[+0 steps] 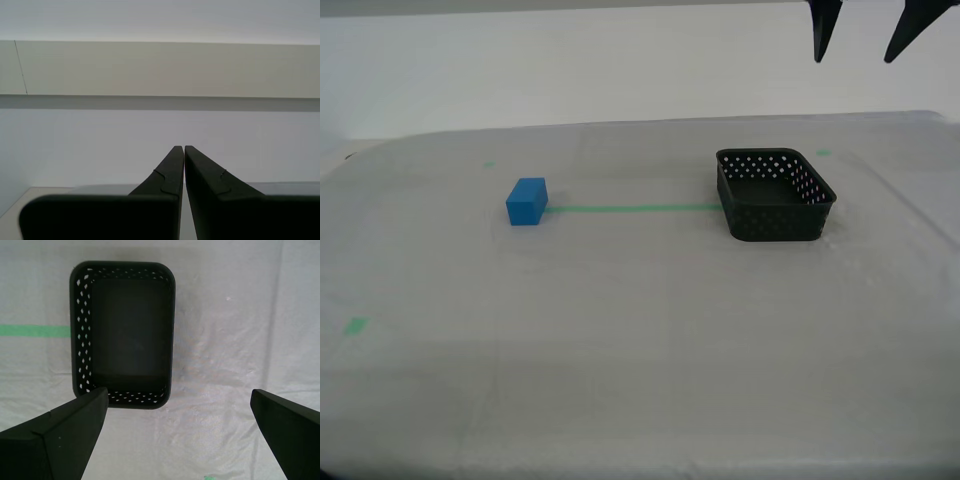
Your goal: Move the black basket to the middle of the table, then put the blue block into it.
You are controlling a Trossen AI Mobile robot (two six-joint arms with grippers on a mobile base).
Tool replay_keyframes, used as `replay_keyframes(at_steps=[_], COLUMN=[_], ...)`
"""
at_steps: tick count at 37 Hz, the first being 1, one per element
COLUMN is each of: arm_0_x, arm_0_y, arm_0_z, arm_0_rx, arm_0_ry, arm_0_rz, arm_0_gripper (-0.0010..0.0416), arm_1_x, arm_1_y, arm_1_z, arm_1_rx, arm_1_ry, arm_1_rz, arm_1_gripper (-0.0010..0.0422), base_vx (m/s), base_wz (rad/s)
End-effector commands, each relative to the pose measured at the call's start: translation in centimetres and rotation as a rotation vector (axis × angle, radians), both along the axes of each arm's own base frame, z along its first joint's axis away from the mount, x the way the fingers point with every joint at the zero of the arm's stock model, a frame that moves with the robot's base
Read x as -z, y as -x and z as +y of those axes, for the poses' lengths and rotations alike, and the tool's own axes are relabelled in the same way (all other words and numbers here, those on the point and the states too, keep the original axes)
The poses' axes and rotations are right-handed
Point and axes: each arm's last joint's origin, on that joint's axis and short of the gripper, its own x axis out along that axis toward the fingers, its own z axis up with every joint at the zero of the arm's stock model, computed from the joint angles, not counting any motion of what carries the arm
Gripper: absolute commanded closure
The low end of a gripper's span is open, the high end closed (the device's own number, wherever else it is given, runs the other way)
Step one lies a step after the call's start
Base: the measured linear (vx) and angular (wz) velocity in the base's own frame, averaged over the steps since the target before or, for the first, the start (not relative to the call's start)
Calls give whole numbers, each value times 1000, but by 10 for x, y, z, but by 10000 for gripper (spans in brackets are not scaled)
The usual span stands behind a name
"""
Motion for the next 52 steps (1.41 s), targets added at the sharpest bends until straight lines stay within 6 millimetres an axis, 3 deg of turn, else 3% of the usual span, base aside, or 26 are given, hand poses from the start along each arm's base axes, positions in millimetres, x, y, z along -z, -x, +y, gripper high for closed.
replay_keyframes(at_steps=[1, 34, 52], arm_0_x=[16, 118, 158], arm_0_y=[-9, -59, -70], arm_0_z=[2, 13, 1], arm_0_rx=[-5, -30, -54], arm_0_ry=[12, 20, 34], arm_0_rz=[28, 85, 132], arm_0_gripper=[6, 6, 6], arm_1_x=[-1, 0, 0], arm_1_y=[0, 0, 0], arm_1_z=[0, 0, 0], arm_1_rx=[-1, -1, -1], arm_1_ry=[-2, -2, -1], arm_1_rz=[-5, -4, 2], arm_1_gripper=[412, 412, 412], base_vx=[0, 0, 0], base_wz=[0, 0, 0])
